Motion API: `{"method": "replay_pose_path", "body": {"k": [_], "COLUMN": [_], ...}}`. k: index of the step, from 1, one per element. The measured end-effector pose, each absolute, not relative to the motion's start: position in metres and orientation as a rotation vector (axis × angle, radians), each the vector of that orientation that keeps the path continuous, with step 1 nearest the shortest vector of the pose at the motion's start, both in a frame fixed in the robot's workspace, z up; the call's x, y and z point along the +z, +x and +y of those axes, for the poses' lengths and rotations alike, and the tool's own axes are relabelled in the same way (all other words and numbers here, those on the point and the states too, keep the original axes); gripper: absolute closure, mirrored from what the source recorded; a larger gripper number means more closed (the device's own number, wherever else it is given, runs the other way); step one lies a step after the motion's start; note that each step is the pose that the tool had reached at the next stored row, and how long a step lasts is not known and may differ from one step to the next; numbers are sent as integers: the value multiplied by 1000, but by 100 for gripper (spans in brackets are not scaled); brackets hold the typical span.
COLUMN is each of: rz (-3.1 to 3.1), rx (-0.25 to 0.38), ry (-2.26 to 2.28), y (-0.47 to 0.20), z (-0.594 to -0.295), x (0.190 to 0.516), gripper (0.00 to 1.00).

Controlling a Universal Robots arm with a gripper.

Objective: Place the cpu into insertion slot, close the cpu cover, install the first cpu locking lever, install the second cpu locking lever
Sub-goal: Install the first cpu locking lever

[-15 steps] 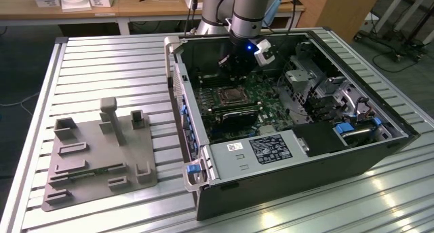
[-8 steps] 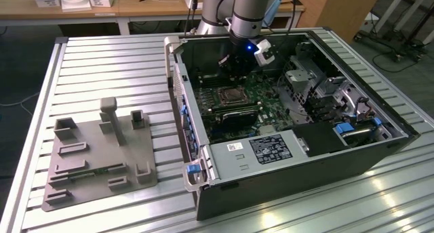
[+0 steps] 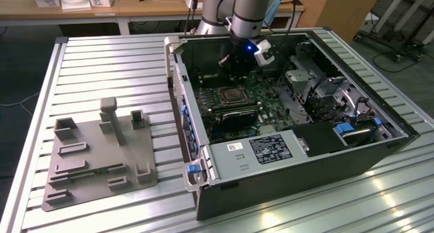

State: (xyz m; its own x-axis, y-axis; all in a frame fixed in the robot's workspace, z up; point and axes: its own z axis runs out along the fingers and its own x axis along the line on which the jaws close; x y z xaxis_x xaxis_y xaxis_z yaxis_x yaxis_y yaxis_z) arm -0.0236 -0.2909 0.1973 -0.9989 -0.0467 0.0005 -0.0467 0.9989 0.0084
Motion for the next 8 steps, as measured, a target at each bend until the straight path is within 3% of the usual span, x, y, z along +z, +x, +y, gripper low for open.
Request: {"method": "replay_pose_path", "body": {"k": [8], "rz": [-3140], "rx": [-42], "ry": [73], "y": [-23], "z": [-291], "x": [200], "gripper": [90]}}
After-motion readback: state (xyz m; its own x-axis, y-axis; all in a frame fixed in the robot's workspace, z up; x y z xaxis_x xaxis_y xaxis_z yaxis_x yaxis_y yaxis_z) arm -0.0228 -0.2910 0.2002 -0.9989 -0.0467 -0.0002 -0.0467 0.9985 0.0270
